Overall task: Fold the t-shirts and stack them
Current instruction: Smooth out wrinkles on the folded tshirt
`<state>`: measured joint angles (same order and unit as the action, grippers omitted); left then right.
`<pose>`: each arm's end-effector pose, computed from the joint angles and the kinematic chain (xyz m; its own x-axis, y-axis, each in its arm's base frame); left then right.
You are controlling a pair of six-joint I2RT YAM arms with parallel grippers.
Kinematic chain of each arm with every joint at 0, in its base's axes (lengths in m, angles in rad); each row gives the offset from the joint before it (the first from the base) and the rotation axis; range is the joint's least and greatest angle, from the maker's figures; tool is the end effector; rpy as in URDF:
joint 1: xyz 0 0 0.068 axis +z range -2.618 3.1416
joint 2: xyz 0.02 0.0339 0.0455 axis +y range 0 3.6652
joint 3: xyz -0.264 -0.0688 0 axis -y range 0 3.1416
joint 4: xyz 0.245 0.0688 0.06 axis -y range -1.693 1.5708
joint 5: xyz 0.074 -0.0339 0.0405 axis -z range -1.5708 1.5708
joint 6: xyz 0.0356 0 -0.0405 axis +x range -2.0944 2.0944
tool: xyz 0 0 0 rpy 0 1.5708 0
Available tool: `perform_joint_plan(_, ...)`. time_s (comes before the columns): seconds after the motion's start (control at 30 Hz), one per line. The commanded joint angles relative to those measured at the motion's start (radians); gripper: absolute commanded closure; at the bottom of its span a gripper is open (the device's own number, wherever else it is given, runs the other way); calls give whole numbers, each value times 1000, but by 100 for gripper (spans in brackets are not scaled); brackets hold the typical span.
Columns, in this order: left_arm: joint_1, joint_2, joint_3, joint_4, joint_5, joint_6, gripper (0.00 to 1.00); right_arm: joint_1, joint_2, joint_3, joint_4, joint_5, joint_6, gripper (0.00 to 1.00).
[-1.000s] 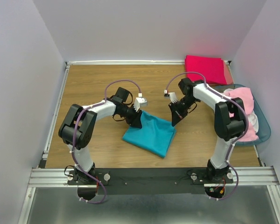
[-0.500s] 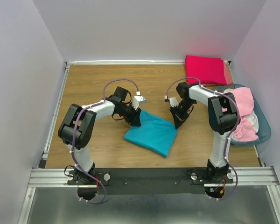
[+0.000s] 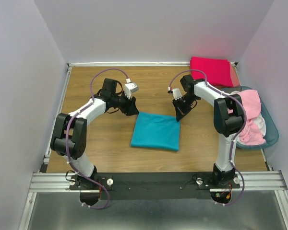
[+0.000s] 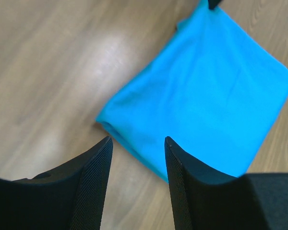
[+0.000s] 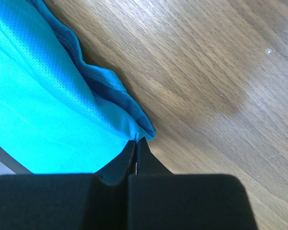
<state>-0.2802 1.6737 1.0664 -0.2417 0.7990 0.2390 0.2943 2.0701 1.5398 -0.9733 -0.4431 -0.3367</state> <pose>0.3272 -0.1207 0.2114 -0.5475 0.3293 -0.7693 0.8003 0.4748 -0.3662 0.3738 0.1293 0.1672 -0.8056 -0.5560 -0.2047 -0.5888 0.7125 0.3816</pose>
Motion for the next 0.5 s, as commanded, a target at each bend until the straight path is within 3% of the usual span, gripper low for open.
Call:
perform_joint_plan(0.0, 6, 58, 81, 27, -47, -15, 43, -4, 2, 23, 1, -32, 13, 99)
perform_joint_plan(0.2, 4, 187, 135, 24, -26, -21, 41, -4, 12, 22, 1, -39, 13, 99)
perform_joint_plan(0.47, 4, 242, 152, 22, 37, -29, 41, -3, 22, 17, 4, -51, 16, 99)
